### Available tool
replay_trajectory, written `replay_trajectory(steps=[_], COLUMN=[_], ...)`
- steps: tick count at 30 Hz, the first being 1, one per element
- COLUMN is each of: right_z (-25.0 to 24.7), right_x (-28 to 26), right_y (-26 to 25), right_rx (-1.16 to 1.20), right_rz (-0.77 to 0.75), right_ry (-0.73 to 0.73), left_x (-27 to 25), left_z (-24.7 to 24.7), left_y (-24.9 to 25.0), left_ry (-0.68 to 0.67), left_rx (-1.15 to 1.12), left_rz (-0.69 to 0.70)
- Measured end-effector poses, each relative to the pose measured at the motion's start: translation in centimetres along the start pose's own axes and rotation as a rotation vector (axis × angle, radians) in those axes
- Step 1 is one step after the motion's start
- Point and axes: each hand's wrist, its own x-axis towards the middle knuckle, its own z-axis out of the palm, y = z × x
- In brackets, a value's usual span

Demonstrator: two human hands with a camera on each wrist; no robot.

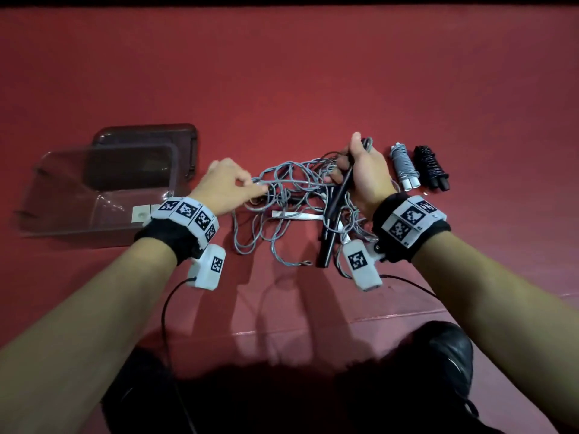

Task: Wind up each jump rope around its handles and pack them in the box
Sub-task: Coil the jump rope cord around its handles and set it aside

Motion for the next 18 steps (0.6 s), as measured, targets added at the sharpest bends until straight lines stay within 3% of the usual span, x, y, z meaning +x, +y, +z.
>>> replay_trajectory(steps=[3,5,7,9,12,15,18], right_z=[-0.1,0.0,0.6,1.4,2.1,2.8,3.9], right_x=[-0.6,-1.6,-2.4,-3.1,-3.6,-3.6,-3.8], right_y=[0.1,0.0,0.2,0.4,0.4,-0.5,-3.6], right_rx=[-0.12,-0.338,-0.51,-0.534,-0.583,-0.416,-0.057], right_rz=[0.029,-0.009,-0.016,0.049,0.144,0.106,0.093], right_ry=[-0.071,-0.253,-0.444,-0.549,-0.641,-0.637,-0.649], left_x=[-1.0,-1.5,-1.8,-2.1,-2.0,-1.5,-1.9], left_z=[-0.6,-1.4,-2.5,-3.2,-3.2,-1.7,0.3], left_y=[2.8,6.0,8.5,9.4,8.4,6.2,5.2], left_ry=[-0.08,-0.141,-0.213,-0.275,-0.148,-0.046,-0.289], left_rx=[-0.491,-0.673,-0.798,-0.827,-0.9,-0.904,-0.769], left_rz=[0.084,0.132,0.14,0.133,0.095,0.192,0.279])
